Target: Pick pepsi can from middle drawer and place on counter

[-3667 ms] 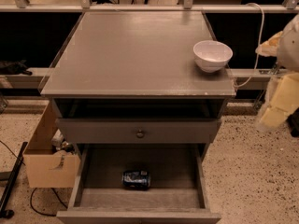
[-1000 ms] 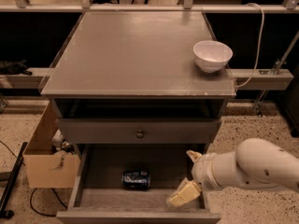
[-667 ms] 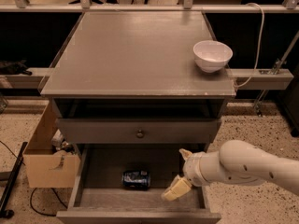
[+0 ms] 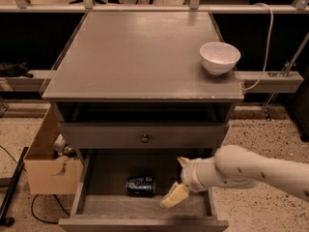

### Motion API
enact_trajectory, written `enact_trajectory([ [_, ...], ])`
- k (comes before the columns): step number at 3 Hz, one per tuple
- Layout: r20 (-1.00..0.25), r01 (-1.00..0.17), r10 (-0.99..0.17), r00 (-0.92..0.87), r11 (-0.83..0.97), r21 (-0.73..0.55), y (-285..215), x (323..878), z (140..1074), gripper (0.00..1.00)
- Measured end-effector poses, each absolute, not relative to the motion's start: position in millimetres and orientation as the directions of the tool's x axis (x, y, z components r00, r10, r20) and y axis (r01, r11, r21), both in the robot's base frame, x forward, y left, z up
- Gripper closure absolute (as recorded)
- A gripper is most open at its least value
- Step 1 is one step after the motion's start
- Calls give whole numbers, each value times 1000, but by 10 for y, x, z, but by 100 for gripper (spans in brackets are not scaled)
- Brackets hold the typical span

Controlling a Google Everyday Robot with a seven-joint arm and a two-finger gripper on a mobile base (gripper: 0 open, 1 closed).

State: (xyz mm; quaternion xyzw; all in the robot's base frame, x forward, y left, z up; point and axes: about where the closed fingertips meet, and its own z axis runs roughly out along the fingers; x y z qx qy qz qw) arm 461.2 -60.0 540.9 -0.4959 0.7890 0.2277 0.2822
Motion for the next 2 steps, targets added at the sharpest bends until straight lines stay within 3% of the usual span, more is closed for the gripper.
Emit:
enact_trajectory([
  [2,-656,-937,-673,-340,305,172,-71,4838,4493,0],
])
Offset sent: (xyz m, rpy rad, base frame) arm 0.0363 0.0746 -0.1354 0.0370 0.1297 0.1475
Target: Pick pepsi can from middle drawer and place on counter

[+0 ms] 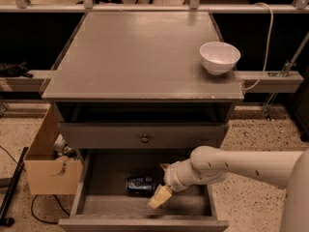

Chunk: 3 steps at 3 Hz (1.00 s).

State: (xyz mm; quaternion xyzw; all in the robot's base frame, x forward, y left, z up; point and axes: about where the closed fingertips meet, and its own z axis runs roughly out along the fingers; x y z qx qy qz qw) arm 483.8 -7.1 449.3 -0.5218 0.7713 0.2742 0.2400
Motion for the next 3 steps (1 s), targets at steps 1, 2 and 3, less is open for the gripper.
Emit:
enact_trajectory([
  [1,-672,-942,-664,-327,285,176,61,4965,4283,0],
  [2,-699,-946,-645,-310,283,158,120,5022,4102,0],
  [3,-724,-947,-626,-291,294,126,119,5068,3932,0],
])
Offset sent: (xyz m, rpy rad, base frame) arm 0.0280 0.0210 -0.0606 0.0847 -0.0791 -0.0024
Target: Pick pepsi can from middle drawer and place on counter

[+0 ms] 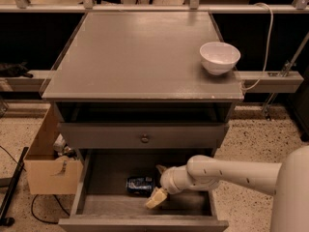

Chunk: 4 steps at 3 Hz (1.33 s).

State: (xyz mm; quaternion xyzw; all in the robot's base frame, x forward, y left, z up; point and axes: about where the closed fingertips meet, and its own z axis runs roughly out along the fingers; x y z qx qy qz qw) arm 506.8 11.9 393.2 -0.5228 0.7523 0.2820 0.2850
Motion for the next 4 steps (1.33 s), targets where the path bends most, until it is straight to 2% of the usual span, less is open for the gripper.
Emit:
enact_trajectory([
  [2,-720,-949,-641,-265,304,78,128,5143,3710,0],
  [3,-720,-949,-641,-265,304,78,128,5142,3710,16],
  [4,-720,-949,-641,-265,304,78,128,5142,3710,39],
])
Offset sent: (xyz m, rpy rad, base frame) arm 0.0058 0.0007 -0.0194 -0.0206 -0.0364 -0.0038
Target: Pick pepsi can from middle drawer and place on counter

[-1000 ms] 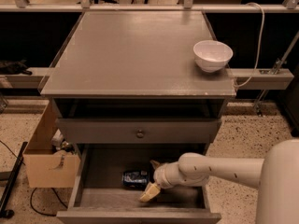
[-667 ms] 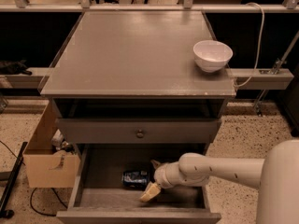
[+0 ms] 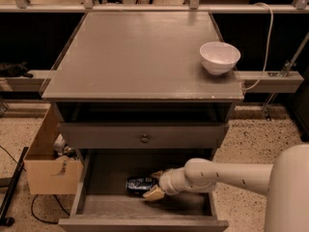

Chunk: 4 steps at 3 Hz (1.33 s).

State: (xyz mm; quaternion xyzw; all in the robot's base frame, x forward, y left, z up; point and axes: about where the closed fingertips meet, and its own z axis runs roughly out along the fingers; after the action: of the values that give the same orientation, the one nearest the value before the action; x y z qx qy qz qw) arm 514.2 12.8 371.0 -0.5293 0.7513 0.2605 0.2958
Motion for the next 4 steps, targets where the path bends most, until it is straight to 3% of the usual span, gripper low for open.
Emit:
enact_trajectory([
  [2,-720,-950,-641,-265,304,78,129,5142,3710,86],
  [3,-720,-950,-641,-265,304,78,129,5142,3710,100],
  [4,-720,-950,-641,-265,304,78,130,5142,3709,100],
])
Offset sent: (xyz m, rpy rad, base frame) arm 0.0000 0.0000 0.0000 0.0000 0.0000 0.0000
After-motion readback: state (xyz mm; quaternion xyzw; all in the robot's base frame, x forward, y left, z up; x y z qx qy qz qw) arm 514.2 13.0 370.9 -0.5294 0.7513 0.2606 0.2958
